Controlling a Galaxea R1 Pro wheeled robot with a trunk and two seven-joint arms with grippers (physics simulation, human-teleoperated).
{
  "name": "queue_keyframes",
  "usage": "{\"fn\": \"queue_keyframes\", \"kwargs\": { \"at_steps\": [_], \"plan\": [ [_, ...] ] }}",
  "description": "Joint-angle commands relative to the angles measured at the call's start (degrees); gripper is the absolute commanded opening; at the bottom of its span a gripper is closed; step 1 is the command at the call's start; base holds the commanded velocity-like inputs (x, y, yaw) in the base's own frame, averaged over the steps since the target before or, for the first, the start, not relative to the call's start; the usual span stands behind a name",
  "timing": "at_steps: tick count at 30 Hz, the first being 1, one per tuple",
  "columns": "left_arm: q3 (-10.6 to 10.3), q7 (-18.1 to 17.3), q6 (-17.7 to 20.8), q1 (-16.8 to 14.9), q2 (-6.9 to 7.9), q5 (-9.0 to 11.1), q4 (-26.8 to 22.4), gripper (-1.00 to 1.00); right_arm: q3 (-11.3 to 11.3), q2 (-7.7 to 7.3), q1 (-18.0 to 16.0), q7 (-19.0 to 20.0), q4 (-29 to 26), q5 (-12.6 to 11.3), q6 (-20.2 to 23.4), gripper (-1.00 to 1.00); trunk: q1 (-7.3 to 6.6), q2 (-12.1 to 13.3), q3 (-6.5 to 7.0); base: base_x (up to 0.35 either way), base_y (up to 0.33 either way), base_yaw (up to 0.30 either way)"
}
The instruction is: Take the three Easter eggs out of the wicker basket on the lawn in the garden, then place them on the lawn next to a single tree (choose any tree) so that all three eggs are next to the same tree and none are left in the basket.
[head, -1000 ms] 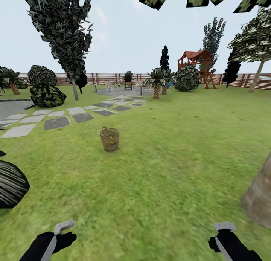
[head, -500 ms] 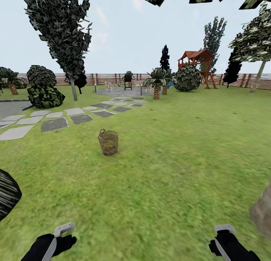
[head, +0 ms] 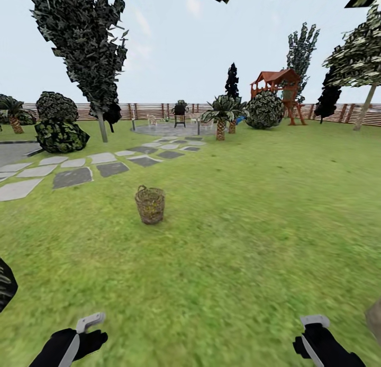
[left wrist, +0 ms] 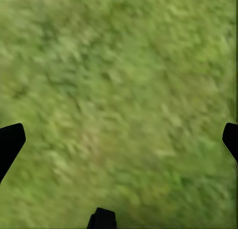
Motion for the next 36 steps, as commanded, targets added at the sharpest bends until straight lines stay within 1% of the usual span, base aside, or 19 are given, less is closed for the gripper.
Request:
{"fn": "queue_keyframes", "kwargs": {
  "at_steps": [1,22,25,27,36],
  "plan": [
    [0.13,-0.01,0.34,-0.02,-0.01,0.40,-0.08,1.00,0.39,-0.08,-0.03,-0.34,-0.07,-0.26,0.30,1.00,0.03,-0.03,-0.06,0.328,0.000,0.000],
    [0.13,-0.02,0.36,-0.02,-0.01,0.48,-0.08,1.00,0.51,-0.04,-0.03,-0.07,0.08,-0.29,0.30,1.00,0.03,-0.03,-0.06,0.329,0.000,0.000],
    [0.13,-0.02,0.34,-0.02,-0.01,0.48,-0.08,1.00,0.38,-0.09,-0.03,1.62,0.10,-0.28,0.34,1.00,0.03,-0.03,-0.06,0.329,0.000,0.000],
    [0.13,0.03,0.33,-0.02,-0.07,0.48,-0.08,1.00,0.26,-0.12,-0.03,3.69,0.09,-0.28,0.30,1.00,0.03,-0.03,-0.06,0.329,0.000,0.000],
    [0.13,0.06,0.33,-0.02,-0.27,0.48,-0.08,1.00,0.32,-0.09,-0.03,3.79,0.05,-0.19,0.26,1.00,0.03,-0.03,-0.06,0.329,0.000,0.000]
  ]
}}
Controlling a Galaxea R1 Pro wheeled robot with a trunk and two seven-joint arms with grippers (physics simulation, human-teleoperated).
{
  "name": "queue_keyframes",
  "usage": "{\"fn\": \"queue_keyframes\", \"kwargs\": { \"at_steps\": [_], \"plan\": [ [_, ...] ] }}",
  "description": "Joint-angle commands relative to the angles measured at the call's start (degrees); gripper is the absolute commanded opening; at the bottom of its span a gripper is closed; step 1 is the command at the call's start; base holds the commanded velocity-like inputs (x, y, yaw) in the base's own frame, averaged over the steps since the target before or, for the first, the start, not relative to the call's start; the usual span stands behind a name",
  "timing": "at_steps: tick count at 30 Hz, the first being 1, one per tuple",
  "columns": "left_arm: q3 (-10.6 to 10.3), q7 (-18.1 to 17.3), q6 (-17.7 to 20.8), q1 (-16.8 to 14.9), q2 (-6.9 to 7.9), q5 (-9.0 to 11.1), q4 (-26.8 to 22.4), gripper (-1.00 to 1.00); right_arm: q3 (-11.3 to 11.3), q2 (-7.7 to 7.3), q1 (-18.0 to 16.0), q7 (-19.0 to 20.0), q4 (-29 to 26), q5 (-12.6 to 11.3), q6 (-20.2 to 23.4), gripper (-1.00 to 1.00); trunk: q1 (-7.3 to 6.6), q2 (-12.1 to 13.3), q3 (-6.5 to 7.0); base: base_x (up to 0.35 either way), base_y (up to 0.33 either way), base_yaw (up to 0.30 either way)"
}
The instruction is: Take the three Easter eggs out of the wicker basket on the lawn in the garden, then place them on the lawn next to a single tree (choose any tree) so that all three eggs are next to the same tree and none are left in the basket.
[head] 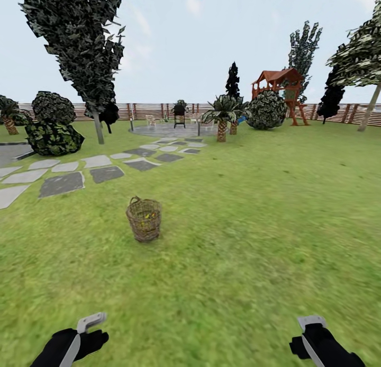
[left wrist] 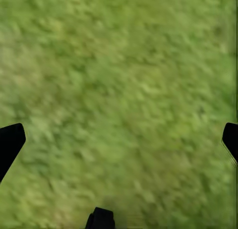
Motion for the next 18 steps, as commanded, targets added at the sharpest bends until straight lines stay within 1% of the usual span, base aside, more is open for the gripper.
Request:
{"fn": "queue_keyframes", "kwargs": {
  "at_steps": [1,16,18],
  "plan": [
    [0.13,0.00,0.33,-0.02,-0.01,0.40,-0.08,1.00,0.40,-0.08,-0.03,-0.35,-0.08,-0.24,0.31,1.00,0.03,-0.03,-0.06,0.329,0.000,0.000],
    [0.18,-0.01,0.33,-0.02,0.07,0.48,-0.08,1.00,0.50,0.01,-0.03,-0.37,-0.11,-0.06,0.19,1.00,0.03,-0.03,-0.06,0.329,0.000,0.000],
    [0.21,-0.03,0.33,-0.02,0.03,0.47,-0.08,1.00,0.59,0.06,-0.03,-0.41,-0.11,0.01,-0.08,1.00,0.03,-0.03,-0.06,0.329,0.000,0.064]
  ]
}}
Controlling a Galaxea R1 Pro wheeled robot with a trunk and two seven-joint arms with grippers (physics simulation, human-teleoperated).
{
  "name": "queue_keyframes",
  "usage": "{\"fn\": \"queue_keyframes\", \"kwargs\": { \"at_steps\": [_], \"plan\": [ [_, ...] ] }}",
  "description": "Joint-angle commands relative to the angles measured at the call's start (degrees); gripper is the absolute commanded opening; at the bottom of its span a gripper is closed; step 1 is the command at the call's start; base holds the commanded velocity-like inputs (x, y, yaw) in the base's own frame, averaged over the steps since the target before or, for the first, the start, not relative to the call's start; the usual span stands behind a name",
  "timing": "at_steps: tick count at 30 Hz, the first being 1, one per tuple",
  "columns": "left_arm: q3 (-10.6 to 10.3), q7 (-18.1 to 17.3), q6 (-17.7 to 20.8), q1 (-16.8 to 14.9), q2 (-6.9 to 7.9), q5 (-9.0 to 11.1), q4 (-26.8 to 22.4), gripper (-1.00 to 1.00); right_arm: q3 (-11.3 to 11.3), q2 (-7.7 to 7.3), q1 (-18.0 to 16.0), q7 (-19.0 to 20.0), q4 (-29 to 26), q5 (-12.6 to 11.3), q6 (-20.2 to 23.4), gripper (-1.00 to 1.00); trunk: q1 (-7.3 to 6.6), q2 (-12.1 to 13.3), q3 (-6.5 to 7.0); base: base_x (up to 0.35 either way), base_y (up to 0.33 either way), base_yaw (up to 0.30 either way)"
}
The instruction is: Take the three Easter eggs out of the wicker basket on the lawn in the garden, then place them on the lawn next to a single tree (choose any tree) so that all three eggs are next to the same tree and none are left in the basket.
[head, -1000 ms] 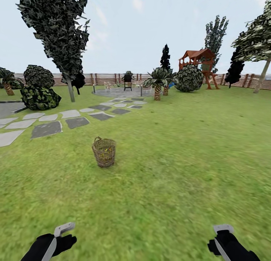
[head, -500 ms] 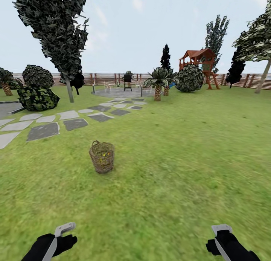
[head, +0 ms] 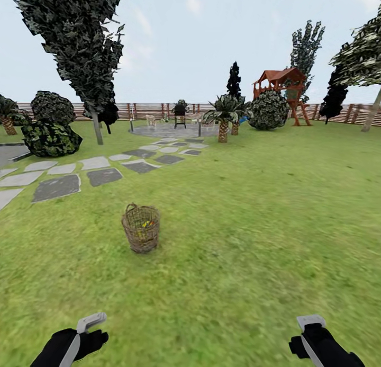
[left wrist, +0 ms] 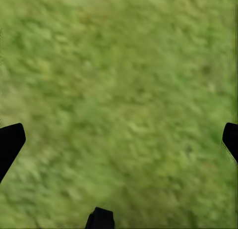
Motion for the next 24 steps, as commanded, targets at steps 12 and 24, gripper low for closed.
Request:
{"fn": "queue_keyframes", "kwargs": {
  "at_steps": [12,24],
  "plan": [
    [0.07,0.00,0.32,-0.03,-0.01,0.34,-0.08,1.00,0.30,0.05,-0.03,-0.34,-0.04,-0.45,0.10,1.00,0.03,-0.03,-0.06,0.329,0.000,0.133],
    [0.06,-0.03,0.32,-0.03,-0.06,0.39,-0.07,1.00,0.53,-0.20,-0.03,0.03,0.63,-0.16,-2.94,1.00,0.03,-0.03,-0.06,0.329,0.000,0.001]
  ]
}}
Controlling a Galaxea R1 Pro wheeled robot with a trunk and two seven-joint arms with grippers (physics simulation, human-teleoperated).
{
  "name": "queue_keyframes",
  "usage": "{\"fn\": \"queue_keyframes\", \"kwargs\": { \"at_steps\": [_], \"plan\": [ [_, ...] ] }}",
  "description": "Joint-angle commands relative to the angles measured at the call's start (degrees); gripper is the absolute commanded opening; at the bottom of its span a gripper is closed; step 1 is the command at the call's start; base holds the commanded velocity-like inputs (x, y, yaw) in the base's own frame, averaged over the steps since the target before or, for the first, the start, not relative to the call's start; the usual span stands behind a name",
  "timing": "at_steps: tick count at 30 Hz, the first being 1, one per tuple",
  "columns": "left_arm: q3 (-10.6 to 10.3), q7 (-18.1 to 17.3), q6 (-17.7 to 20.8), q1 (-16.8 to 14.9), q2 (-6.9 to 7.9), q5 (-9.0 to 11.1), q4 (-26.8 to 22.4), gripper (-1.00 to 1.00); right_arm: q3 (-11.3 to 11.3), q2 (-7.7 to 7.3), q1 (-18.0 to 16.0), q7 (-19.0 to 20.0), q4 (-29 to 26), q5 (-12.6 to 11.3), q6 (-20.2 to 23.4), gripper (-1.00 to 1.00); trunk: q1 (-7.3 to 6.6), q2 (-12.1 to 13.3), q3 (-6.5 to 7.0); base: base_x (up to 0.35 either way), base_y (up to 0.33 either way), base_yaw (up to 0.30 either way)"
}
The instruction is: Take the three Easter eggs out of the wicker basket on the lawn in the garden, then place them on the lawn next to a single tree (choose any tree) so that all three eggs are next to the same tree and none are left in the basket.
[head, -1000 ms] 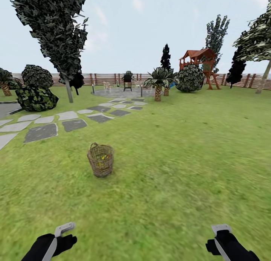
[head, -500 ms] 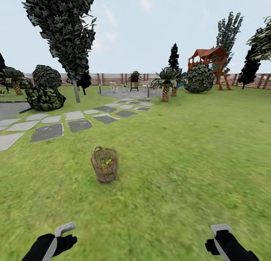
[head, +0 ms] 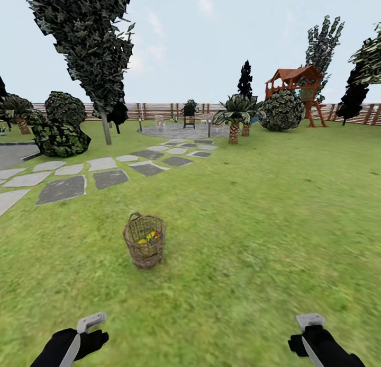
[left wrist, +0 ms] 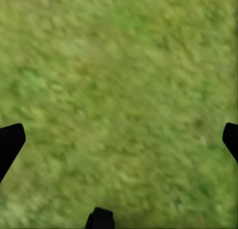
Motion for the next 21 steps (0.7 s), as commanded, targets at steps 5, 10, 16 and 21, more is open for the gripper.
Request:
{"fn": "queue_keyframes", "kwargs": {
  "at_steps": [5,10,16,21],
  "plan": [
    [0.12,-0.01,0.33,-0.02,-0.01,0.35,-0.07,1.00,0.36,0.13,-0.03,-0.62,-0.04,-0.12,0.31,1.00,0.03,-0.03,-0.06,0.329,0.000,0.000],
    [0.12,-0.03,0.33,-0.02,-0.01,0.41,-0.07,1.00,0.30,0.16,-0.03,-0.67,-0.08,-0.30,0.29,1.00,0.03,-0.03,-0.06,0.329,0.000,0.000],
    [0.12,-0.03,0.33,-0.02,-0.01,0.38,-0.11,1.00,0.44,0.17,-0.03,-0.67,-0.08,-0.47,0.29,1.00,0.03,-0.03,-0.06,0.329,0.000,0.000],
    [0.12,-0.04,0.33,-0.02,-0.01,0.42,-0.12,1.00,0.41,0.24,-0.03,-0.67,-0.09,-0.51,0.29,1.00,0.03,-0.03,-0.06,0.329,0.000,0.000]
  ]
}}
